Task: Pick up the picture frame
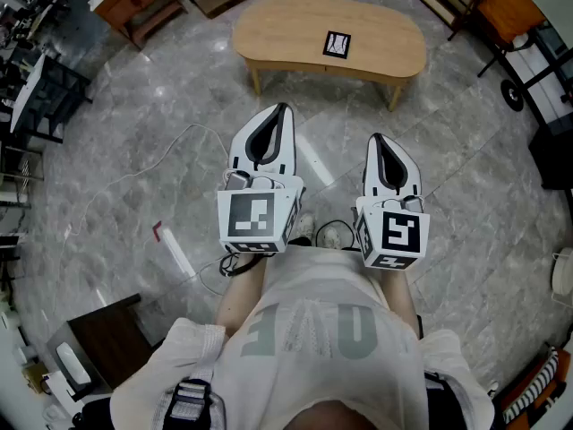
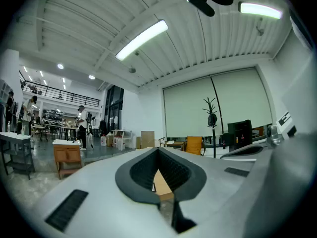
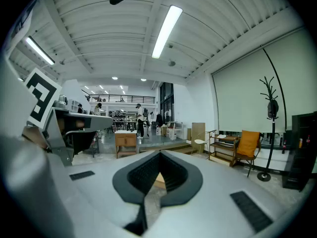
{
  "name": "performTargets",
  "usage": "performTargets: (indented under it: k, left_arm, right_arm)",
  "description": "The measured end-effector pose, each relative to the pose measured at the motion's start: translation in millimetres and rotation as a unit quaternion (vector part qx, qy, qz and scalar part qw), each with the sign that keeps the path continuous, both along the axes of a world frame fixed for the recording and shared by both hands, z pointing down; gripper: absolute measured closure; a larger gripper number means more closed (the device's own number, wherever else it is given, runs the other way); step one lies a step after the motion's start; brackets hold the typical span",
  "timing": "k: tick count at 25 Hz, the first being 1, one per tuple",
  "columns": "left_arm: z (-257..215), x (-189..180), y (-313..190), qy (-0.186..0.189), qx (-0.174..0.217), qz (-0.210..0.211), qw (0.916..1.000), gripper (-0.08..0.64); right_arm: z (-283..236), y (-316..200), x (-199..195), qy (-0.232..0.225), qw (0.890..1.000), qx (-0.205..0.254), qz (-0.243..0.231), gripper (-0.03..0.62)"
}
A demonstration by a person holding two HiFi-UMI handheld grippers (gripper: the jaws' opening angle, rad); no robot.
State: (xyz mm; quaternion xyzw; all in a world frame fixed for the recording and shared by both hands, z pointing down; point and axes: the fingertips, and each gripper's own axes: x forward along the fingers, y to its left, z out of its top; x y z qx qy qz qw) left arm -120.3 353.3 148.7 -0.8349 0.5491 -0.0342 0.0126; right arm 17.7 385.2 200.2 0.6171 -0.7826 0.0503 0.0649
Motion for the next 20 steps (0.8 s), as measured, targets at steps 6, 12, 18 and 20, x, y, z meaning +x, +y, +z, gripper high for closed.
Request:
performTargets:
  k: [6, 12, 18, 20]
  left_arm:
    - [-4, -9, -9, 0.004, 0.001, 0.007, 1.0000, 0.551]
    - [3, -26, -18, 0.013, -0.005, 0.006, 0.9999, 0.551]
    - [3, -48, -28, 0.006, 0.005, 0.005, 1.0000, 0.551]
    - [-6, -56, -30, -0.014, 0.035, 0.003, 0.9993, 0.551]
  right_arm:
    - [-2, -8, -9, 0.003, 1.000, -0.003, 0.006, 0.588]
    - [0, -14, -27, 0.010, 1.000, -0.006, -0.002, 0.588]
    - [-3, -25, -49, -0.009, 1.000, 0.005, -0.010, 0.588]
    - [-3, -29, -60, 0.005, 1.000, 0.010, -0.013, 0.588]
